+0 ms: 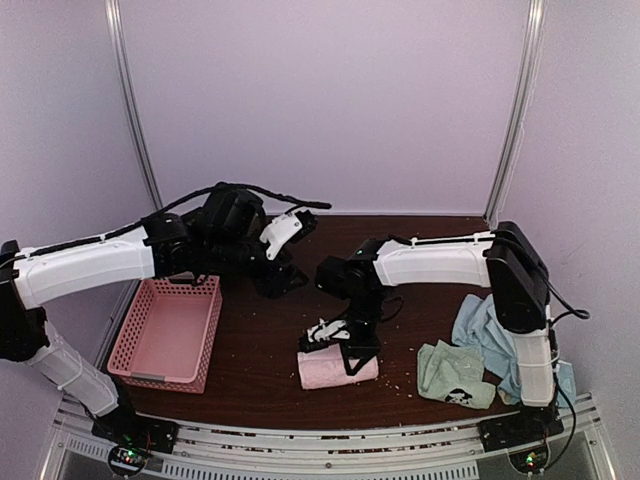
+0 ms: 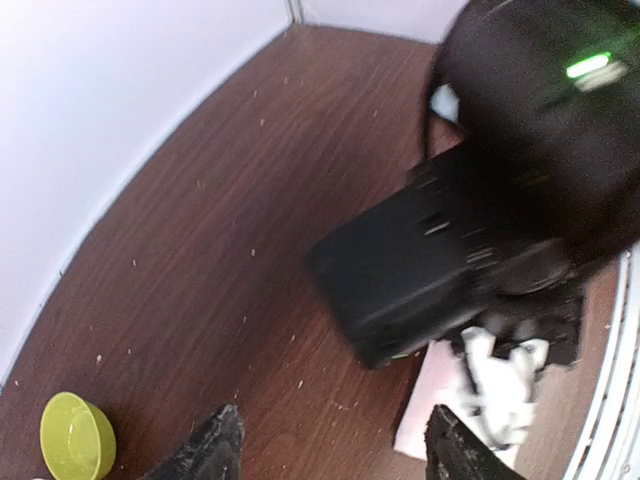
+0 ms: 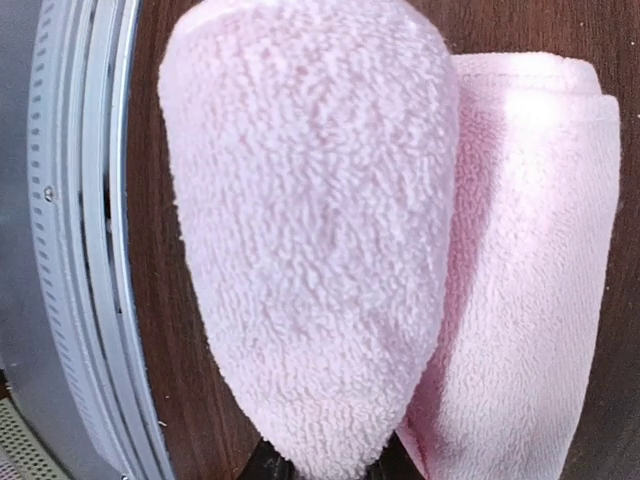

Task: Roll the towels
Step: Roll the towel at the center of the board.

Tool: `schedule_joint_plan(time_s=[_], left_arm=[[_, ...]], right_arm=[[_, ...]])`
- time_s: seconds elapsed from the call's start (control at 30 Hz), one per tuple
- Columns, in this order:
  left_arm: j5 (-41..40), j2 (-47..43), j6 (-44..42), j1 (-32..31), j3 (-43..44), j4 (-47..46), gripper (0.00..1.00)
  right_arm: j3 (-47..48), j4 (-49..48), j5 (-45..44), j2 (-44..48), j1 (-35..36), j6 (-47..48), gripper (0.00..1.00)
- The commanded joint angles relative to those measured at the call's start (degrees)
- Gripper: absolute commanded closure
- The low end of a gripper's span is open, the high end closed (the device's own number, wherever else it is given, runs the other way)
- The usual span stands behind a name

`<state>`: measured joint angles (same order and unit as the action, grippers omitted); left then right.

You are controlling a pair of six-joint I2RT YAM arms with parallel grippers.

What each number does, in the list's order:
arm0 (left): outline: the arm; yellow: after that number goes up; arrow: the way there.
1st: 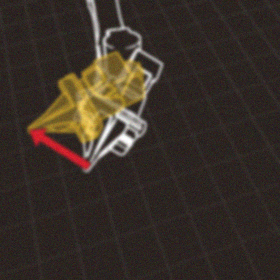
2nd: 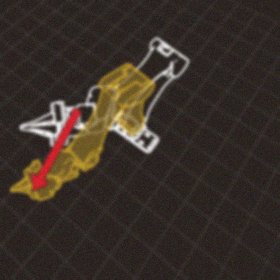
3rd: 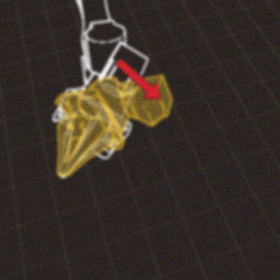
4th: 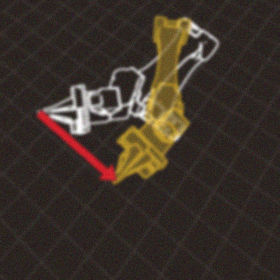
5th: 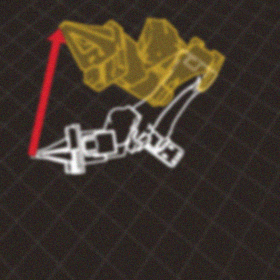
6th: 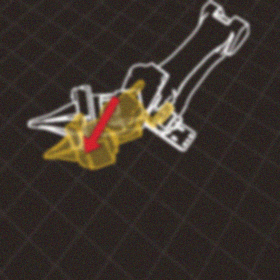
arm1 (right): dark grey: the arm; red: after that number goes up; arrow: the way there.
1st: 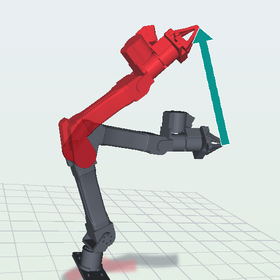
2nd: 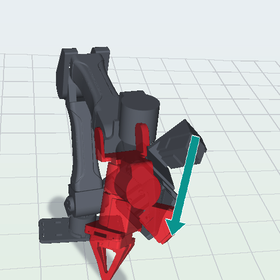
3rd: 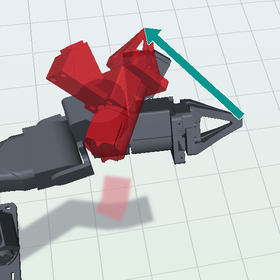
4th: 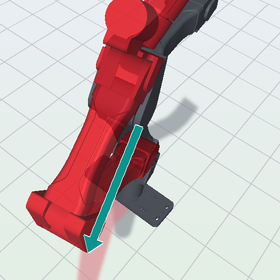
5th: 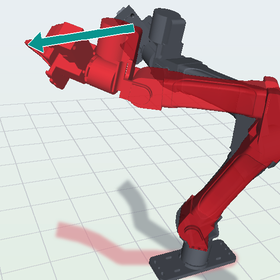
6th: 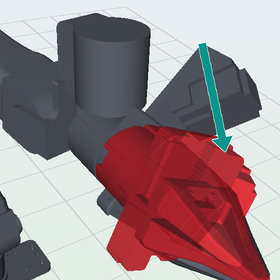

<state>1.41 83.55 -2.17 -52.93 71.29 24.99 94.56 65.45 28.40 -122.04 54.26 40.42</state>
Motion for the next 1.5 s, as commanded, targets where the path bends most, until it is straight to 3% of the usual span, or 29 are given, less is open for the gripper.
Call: schedule_joint_plan(time_s=[0.0, 0.2, 0.43, 0.63, 0.9, 1.1, 1.23, 1.37, 1.47], left_arm=[[-5.8, -5.4, -2.4, -6.7, 2.3, -6.3, 0.34], [-12.6, 0.6, -10.9, -18.7, 3.6, 1.0, 0.40], [-15.7, 11.8, -12.2, -22.8, 1.4, 6.1, 0.40], [-22.1, 18.8, -14.2, -23.5, 0.2, 4.1, 0.36], [-20.3, 25.8, -15.5, -23.4, 1.1, 0.9, 0.36], [-17.4, 28.9, -15.7, -23.4, 1.8, 0.1, 0.50], [-15.9, 29.3, -15.5, -23.0, 2.0, 0.5, 0.61], [-13.0, 29.5, -14.6, -21.6, 2.2, 2.3, 0.69], [-9.8, 29.1, -14.1, -20.2, 2.2, 3.2, 0.72]], right_arm=[[10.1, 12.1, 5.6, -13.0, -2.8, 1.3, 0.88], [15.4, 12.2, 5.4, -19.4, -4.6, -0.8, 0.88], [14.7, 11.8, 6.0, -20.3, -5.1, -0.9, 0.87], [13.7, 11.6, 6.4, -20.0, -5.1, -0.4, 0.87], [12.9, 10.8, 6.6, -19.3, -5.2, -0.6, 0.87], [13.0, 11.0, 6.9, -18.8, -5.2, -0.3, 0.86], [13.7, 12.3, 8.4, -16.3, -5.8, 0.7, 0.76], [14.9, 12.3, 8.6, -7.1, -8.3, 1.7, 0.52], [18.3, 10.8, 8.1, 0.3, -11.6, -2.0, 0.46]])
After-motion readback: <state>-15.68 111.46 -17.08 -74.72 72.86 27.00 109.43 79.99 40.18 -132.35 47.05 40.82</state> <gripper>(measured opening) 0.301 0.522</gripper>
